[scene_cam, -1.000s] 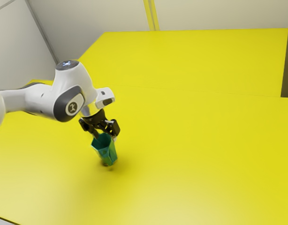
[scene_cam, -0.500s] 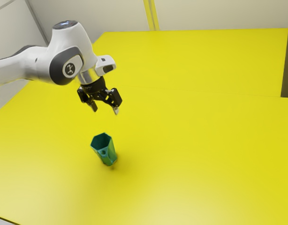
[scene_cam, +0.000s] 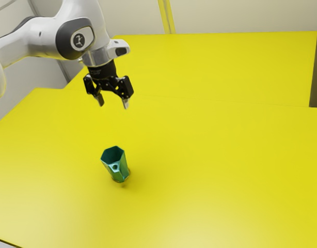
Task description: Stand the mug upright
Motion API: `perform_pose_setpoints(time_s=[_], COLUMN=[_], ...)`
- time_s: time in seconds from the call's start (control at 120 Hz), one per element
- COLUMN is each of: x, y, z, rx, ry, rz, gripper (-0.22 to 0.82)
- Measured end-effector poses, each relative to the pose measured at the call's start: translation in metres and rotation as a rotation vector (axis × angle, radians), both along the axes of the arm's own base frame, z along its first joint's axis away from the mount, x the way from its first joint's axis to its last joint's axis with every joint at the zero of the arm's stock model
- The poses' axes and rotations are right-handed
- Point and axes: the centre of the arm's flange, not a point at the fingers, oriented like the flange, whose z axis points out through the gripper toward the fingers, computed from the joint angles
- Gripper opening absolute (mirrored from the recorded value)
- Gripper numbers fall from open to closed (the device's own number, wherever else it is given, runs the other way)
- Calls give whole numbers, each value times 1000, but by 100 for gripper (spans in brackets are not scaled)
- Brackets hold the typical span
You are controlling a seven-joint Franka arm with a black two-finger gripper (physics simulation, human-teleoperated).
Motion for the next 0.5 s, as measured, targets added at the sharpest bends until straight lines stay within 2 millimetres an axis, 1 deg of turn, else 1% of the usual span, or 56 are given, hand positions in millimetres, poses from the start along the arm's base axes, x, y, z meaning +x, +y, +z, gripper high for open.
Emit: perform_pose_setpoints(time_s=[0.2,0.5], x=[3,7], y=[2,6], z=[23,34], rx=[-1,-2], ry=[6,2], rz=[6,19], gripper=[59,59])
